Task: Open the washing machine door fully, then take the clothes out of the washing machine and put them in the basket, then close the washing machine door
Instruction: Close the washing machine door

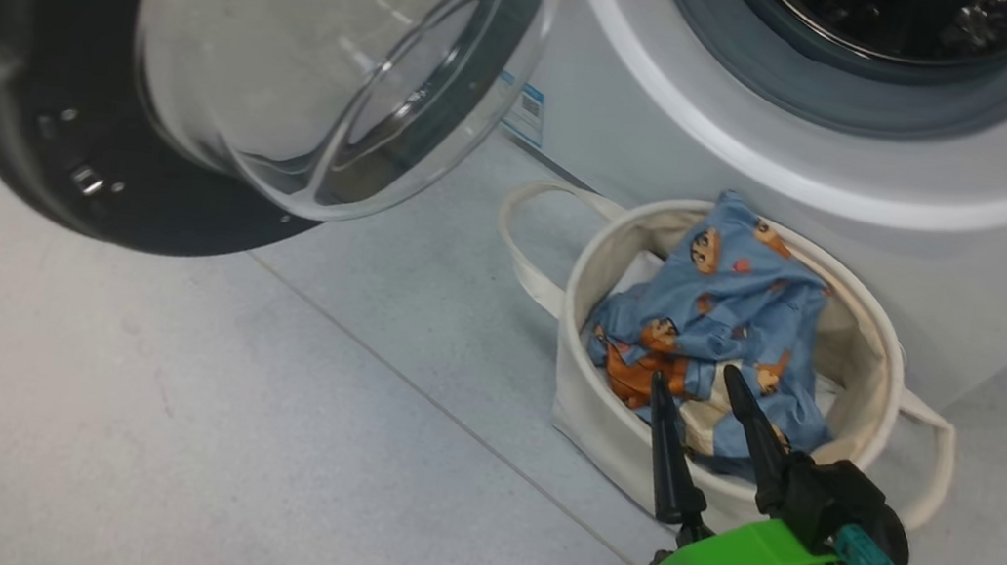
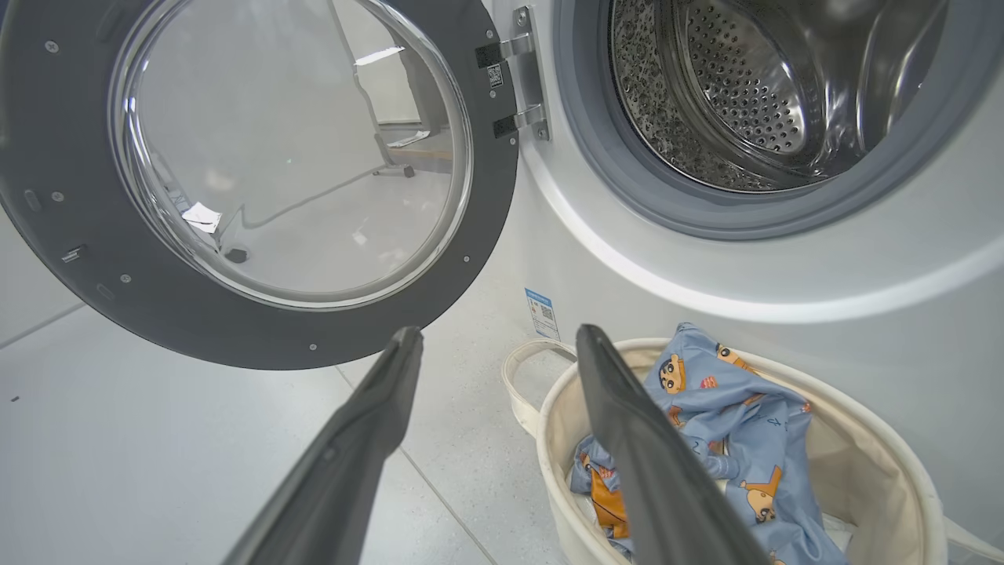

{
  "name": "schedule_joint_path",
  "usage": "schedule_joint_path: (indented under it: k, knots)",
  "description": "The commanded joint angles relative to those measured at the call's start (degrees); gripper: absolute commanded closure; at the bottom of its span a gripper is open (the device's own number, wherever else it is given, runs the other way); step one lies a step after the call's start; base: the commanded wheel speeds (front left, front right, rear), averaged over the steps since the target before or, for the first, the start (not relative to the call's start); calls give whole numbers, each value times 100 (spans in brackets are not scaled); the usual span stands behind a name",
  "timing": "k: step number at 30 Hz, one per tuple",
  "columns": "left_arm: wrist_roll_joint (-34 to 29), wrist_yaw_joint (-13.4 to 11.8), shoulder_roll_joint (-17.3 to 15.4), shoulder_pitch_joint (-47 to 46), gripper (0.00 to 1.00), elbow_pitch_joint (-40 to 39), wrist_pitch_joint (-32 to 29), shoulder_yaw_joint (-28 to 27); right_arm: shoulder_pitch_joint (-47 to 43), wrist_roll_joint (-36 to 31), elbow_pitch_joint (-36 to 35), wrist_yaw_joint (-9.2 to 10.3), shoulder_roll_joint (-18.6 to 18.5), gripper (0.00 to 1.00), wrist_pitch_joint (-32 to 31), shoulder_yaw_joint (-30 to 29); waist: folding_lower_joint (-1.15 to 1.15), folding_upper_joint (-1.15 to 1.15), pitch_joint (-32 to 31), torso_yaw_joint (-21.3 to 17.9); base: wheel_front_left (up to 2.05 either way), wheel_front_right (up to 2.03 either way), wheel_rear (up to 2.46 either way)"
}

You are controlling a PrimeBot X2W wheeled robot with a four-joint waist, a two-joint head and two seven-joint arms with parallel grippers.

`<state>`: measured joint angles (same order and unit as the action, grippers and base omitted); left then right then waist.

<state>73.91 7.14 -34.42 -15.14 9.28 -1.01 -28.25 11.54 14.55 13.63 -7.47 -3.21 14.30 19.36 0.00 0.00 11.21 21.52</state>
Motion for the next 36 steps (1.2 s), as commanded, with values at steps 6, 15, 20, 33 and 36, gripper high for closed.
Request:
schedule_joint_path:
  k: [6,15,20,33,36]
  knots:
    - [883,34,-1100,-1040,100,1265,-814,-298,190,-220,-133,-2,-7,0,70,7,0,0,252,-395,0,0,0]
    - [1557,35,-1229,-1746,100,2132,-1845,77,207,-329,-216,-2,-172,0,70,-67,0,0,599,-798,0,0,0]
    - [1850,35,-1152,-1978,100,2324,-2381,245,234,-336,-290,-2,-219,0,70,-91,0,0,702,-933,0,0,0]
    - [2647,-142,-861,-2402,100,2275,-3592,440,238,-348,-318,-2,-280,0,70,-102,0,0,714,-1021,0,0,0]
    - [2767,-218,-800,-2400,100,2111,-3833,496,227,-347,-313,-2,-275,0,70,-113,0,0,694,-1008,0,0,0]
